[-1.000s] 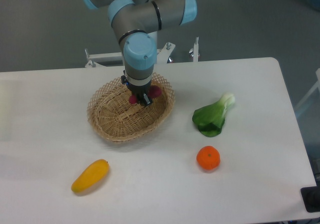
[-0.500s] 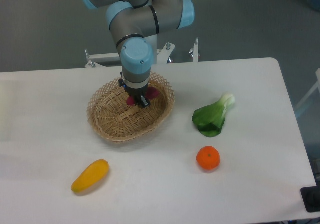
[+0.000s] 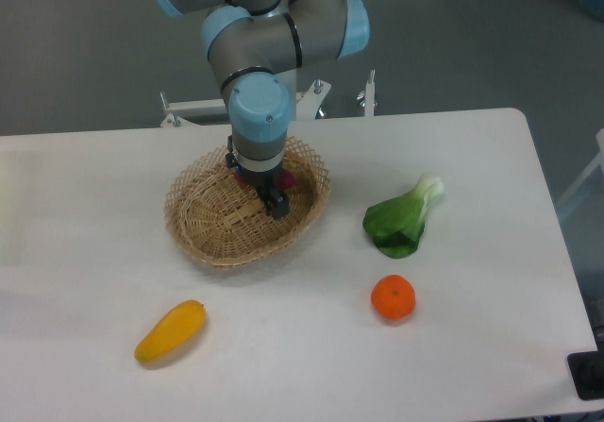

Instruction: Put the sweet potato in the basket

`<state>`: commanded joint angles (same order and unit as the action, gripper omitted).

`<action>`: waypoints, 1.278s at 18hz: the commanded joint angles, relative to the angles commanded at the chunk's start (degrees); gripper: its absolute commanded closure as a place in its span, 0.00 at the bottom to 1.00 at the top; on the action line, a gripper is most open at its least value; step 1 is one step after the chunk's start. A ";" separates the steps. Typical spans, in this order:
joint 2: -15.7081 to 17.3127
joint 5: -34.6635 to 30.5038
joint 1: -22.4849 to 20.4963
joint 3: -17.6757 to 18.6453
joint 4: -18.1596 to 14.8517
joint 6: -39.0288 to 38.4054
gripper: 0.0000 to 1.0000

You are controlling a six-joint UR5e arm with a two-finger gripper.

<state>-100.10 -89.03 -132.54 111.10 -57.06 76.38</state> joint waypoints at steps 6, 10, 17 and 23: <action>-1.93 -1.14 -4.56 -6.41 0.90 1.31 0.00; -2.55 -1.14 -7.90 -8.88 0.46 6.84 0.00; -6.06 -0.79 -13.09 -16.69 -3.31 10.99 0.00; -11.51 0.26 -15.99 -25.40 -7.28 11.16 0.00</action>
<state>-111.61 -88.78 -148.53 85.70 -64.34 87.54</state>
